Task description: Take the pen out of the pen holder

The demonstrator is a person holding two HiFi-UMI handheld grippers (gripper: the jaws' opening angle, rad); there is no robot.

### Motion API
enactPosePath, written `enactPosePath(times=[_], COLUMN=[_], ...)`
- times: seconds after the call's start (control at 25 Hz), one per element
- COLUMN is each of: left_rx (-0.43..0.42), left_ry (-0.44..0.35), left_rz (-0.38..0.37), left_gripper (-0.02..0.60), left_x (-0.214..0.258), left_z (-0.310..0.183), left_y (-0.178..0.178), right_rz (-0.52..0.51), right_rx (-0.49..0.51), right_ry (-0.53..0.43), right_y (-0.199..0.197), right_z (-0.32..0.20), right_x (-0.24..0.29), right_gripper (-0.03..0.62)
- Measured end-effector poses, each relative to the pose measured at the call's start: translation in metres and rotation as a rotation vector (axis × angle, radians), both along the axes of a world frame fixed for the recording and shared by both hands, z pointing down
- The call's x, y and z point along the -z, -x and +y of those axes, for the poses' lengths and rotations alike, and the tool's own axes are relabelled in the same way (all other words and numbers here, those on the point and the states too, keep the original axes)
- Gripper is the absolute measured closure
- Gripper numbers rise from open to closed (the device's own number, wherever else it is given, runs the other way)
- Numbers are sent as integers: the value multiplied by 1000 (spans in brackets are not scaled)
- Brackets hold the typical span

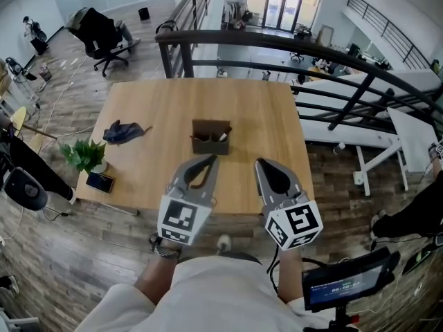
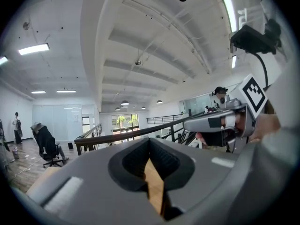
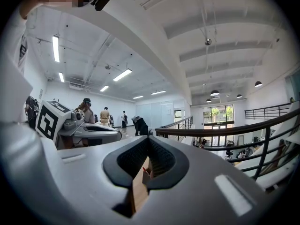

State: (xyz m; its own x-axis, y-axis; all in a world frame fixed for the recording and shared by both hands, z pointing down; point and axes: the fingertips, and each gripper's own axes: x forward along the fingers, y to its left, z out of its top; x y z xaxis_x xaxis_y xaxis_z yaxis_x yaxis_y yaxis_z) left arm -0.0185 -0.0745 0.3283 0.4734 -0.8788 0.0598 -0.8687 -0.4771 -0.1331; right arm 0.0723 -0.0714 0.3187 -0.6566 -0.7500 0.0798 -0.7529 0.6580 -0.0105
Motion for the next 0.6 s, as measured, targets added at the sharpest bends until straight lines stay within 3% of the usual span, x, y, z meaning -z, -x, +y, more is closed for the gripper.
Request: enactPosePath(times=[0.6], left_rx=[21], left_ry=[33], left_rz=[-28], left_gripper=[580], left_x=[-12], left_z=[-46], left_y=[-16], right_rz=[-3], right_rx=[22], right_ry=[39], right_y=[-14], right_z=[-48], right_x=[-12], right_gripper=[592])
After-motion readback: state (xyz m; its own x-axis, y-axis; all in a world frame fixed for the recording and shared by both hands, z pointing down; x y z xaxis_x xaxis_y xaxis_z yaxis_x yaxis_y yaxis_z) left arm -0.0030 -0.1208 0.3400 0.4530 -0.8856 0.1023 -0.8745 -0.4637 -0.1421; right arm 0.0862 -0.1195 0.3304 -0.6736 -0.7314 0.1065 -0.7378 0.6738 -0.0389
